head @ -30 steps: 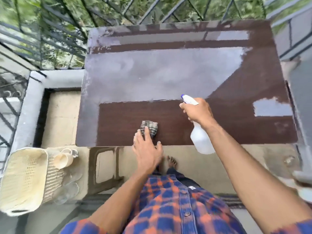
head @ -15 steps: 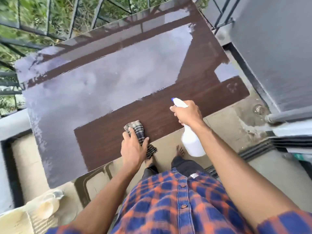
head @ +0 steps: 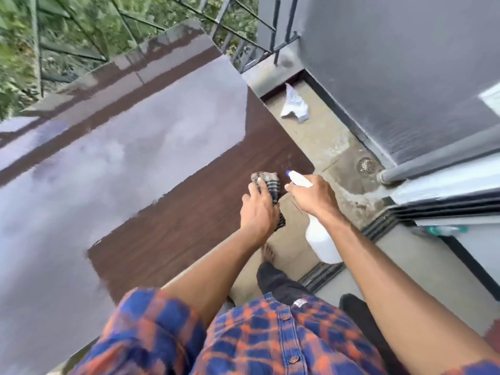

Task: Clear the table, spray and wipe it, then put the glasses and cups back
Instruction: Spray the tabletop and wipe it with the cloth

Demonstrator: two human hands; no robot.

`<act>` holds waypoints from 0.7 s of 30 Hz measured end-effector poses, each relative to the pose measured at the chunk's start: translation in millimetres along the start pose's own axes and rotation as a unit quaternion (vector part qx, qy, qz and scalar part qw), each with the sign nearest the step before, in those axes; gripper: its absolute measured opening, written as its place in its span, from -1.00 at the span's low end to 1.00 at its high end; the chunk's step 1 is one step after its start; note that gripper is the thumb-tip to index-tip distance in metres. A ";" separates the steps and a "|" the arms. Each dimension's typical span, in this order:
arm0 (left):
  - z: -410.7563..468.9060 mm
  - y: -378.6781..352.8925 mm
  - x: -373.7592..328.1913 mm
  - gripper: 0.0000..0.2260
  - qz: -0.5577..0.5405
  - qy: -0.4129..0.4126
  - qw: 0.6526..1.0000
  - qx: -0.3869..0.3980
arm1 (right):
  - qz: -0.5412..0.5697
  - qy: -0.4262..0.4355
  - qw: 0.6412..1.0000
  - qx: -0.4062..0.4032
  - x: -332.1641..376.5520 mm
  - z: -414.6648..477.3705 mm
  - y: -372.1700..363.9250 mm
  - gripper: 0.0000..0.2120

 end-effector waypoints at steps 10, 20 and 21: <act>63.5 -0.7 -110.6 -0.37 0.096 -0.148 0.984 0.016 | 0.032 -0.051 0.997 -0.038 -44.3 44.5 53.7 -0.76; 53.2 -0.8 -111.1 -0.45 0.122 -0.193 0.974 0.014 | 0.092 -0.092 0.989 -0.068 -53.2 43.7 58.2 -0.82; 46.3 -5.1 -104.2 -0.43 0.140 -0.205 0.969 0.013 | 0.092 -0.093 0.989 -0.068 -52.8 42.3 57.2 -0.80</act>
Point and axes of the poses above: each hand's wrist, its own z-axis towards the middle knuckle, its own y-axis out of the back of the hand, x = y × z, the point moved 9 cm from there along z, towards the middle knuckle, and after that the axes turned 13 degrees about y, right-handed, at the moved point
